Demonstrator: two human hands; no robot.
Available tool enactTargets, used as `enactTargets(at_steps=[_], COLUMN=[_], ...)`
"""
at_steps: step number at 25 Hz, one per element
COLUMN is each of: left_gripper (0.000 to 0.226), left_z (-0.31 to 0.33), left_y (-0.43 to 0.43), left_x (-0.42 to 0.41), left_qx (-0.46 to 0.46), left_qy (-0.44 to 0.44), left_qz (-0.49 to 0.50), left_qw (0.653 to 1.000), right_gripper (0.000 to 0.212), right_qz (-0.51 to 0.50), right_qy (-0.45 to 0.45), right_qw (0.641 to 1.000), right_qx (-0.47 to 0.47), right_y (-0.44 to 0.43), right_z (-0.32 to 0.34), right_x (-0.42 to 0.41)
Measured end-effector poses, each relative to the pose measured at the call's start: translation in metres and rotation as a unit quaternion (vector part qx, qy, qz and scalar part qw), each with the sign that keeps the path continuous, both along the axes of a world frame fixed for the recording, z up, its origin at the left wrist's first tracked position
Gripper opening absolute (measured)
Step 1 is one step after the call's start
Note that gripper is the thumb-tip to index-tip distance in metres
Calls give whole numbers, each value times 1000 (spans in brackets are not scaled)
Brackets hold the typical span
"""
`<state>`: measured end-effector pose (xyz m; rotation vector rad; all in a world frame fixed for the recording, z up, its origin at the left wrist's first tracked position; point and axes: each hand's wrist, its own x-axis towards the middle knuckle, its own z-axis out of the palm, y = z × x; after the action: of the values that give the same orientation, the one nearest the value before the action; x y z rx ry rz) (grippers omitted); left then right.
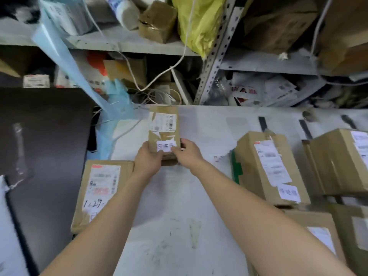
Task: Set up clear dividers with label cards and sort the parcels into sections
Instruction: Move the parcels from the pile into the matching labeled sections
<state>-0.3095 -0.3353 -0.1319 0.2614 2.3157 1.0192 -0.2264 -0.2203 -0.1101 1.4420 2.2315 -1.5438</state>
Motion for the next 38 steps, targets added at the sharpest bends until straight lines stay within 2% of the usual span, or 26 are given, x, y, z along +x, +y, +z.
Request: enactTargets(at_steps=[3, 6, 9, 13, 15, 16, 17, 19, 20, 22, 28, 33, 38], left_gripper=[32, 39, 48, 37, 48, 59, 57, 38, 35, 33, 35, 34, 32], left_z=[6, 37, 80, 136, 120, 121, 131, 189, 229, 266, 290, 288, 278], left_y=[-10, -17, -16, -9, -3, -4, 0, 11, 17, 25, 60, 109, 193], left_x=[14, 27, 45, 82, 91, 105, 128, 201, 248, 319, 446, 504, 535], left_qx=[67, 113, 158, 232, 253, 275, 289, 310, 312, 328, 357, 357, 375], left_qy=[22, 39, 73, 109, 88, 112, 126, 148, 172, 199, 200, 190, 168], left_qz=[-7, -15, -8, -4, -40, -56, -74, -75, -59, -89, -164, -158, -163], left_qw=[998, 993, 985, 967, 963, 953, 946, 936, 933, 919, 897, 901, 897], right_gripper=[29, 32, 32, 31, 30, 29, 28, 26, 25, 25, 26, 30, 33], right_qz=[-22, -40, -63, -84, -83, -83, -86, -90, -91, -98, -131, -159, -178], right_qy=[13, 58, 113, 187, 208, 218, 224, 235, 245, 261, 278, 273, 249], right_qw=[999, 997, 990, 973, 966, 962, 959, 953, 949, 944, 931, 929, 931], right_qx=[20, 34, 62, 105, 132, 141, 151, 169, 175, 178, 196, 194, 197], right_y=[-6, -12, -19, -19, -15, -13, -9, -2, 1, 7, 35, 81, 157], right_z=[8, 37, 78, 147, 184, 200, 214, 239, 251, 270, 289, 281, 281], right_x=[12, 25, 46, 101, 143, 167, 197, 254, 284, 347, 489, 547, 587])
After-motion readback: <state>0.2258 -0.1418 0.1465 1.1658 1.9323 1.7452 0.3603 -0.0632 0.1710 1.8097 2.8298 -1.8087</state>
